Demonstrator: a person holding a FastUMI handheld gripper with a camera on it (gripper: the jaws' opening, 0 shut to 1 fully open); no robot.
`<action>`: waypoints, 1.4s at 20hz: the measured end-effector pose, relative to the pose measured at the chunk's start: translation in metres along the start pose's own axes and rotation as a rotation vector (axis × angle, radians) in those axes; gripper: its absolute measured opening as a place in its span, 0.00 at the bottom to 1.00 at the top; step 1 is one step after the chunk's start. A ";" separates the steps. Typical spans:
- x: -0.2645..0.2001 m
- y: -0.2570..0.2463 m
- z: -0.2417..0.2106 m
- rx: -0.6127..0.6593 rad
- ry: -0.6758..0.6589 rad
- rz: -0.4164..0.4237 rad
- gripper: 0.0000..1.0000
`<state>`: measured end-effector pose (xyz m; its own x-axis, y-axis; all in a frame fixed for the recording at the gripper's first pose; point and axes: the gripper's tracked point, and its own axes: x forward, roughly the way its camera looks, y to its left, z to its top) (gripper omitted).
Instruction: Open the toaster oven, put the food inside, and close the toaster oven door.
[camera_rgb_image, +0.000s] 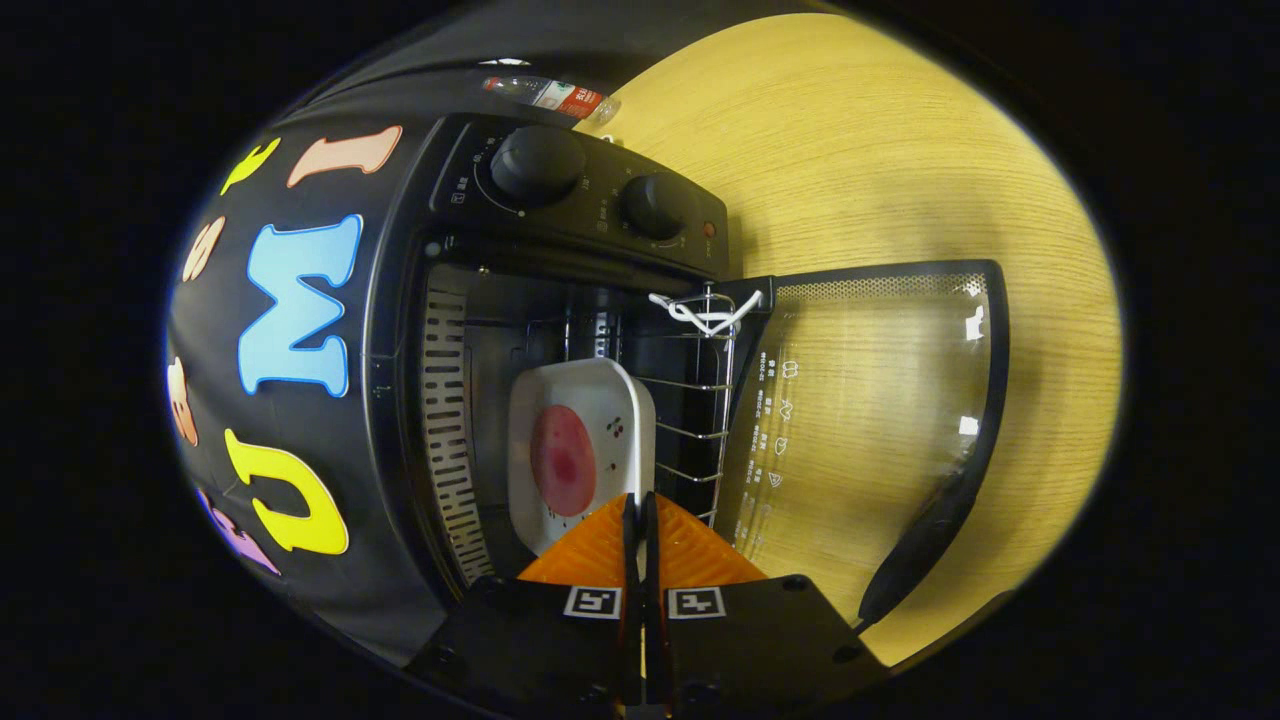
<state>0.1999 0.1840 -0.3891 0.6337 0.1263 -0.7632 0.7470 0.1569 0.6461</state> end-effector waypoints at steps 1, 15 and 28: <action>-0.001 0.002 -0.001 0.002 0.003 0.011 0.03; -0.080 0.000 -0.029 -0.408 0.114 0.176 0.98; -0.128 -0.075 -0.033 -1.158 0.117 0.115 0.98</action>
<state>0.0561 0.1884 -0.3396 0.6179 0.2778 -0.7355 0.0187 0.9300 0.3670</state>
